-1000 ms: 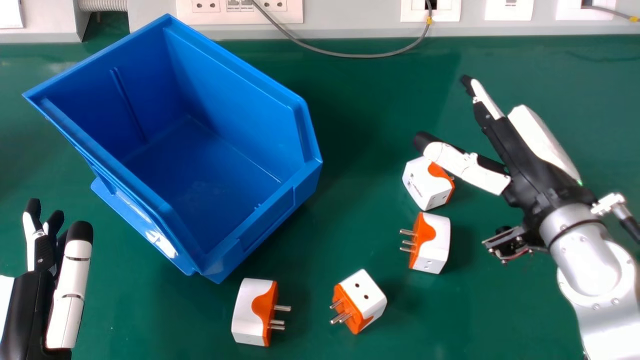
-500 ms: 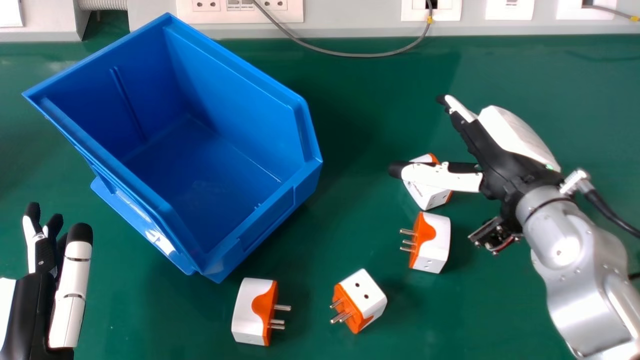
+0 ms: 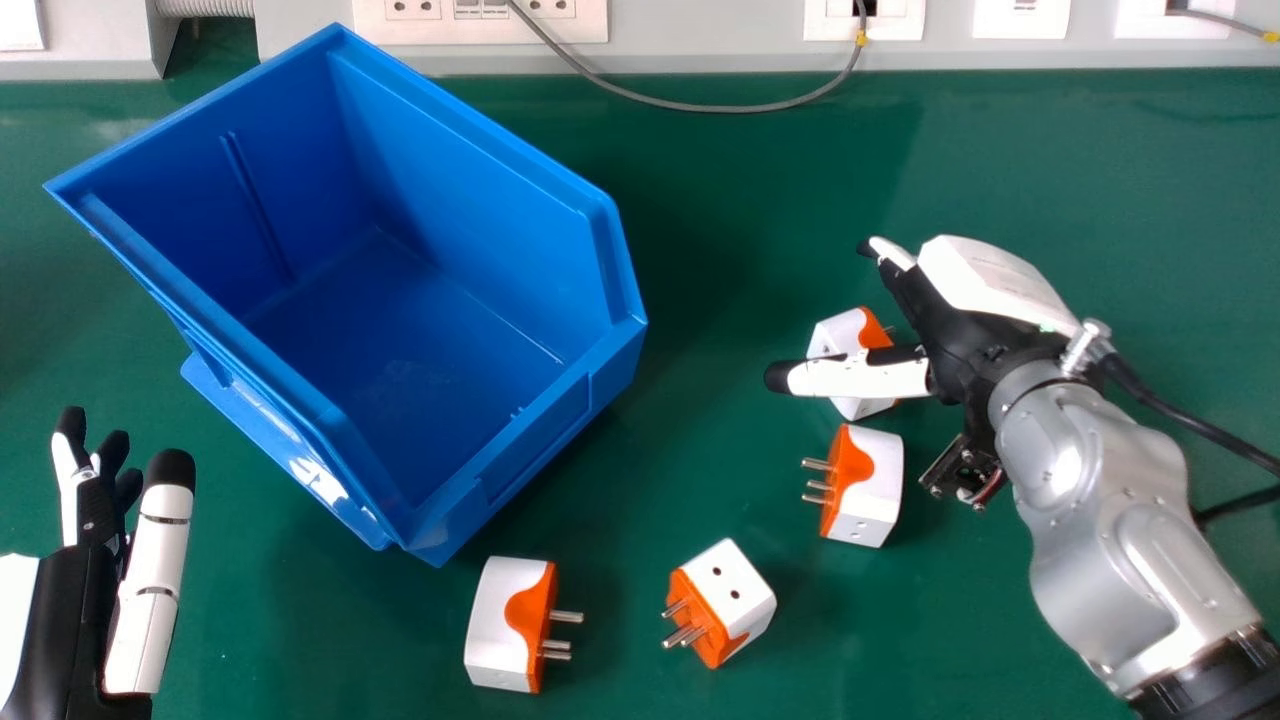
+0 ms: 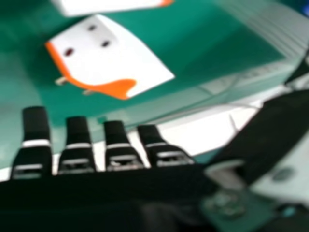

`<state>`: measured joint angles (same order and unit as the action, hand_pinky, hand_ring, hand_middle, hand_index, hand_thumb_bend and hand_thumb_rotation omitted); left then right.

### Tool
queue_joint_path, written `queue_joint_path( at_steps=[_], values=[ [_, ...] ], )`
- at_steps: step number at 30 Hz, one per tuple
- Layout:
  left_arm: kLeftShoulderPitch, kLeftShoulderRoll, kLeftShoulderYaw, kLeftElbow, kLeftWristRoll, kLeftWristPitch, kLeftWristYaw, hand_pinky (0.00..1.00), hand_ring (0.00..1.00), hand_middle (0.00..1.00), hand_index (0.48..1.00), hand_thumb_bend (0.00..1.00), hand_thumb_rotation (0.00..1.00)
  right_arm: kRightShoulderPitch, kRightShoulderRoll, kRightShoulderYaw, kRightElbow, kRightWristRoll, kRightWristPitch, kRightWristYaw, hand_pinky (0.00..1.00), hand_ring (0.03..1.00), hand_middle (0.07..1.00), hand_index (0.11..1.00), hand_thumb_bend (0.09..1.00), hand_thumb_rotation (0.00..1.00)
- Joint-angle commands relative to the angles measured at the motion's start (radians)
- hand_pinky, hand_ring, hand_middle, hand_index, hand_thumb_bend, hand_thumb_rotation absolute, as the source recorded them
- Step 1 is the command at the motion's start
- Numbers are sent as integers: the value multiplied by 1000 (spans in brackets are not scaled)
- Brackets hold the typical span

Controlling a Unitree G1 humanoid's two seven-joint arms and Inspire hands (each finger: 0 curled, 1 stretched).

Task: Pick all objects and put in blue box

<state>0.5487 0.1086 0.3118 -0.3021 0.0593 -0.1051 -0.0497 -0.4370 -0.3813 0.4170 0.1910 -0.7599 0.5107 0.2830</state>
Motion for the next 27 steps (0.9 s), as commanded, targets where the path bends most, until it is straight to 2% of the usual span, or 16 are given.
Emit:
queue_joint_path(
  at_steps=[1,6,12,19,27],
  values=[
    [2,15,4,-5,2,-24,1,922,984,1000,1000,455,1000,-59,-2,18,19,-37,5,1,764,888,922,930,660,687],
    [2,21,6,3,6,-35,2,927,988,1000,1000,457,1000,-119,2,71,103,-77,22,30,761,882,915,915,681,668],
    [8,22,2,-13,2,-23,2,931,990,1000,1000,464,1000,-185,24,103,198,-93,57,71,768,881,913,908,684,651],
    [13,24,0,-21,-2,-22,0,933,991,1000,1000,468,1000,-275,65,147,351,-100,83,90,782,884,915,909,680,639],
    [14,26,2,-18,-10,-25,-3,940,995,1000,1000,477,1000,-361,102,184,498,-94,101,89,799,887,922,909,663,619]
  ],
)
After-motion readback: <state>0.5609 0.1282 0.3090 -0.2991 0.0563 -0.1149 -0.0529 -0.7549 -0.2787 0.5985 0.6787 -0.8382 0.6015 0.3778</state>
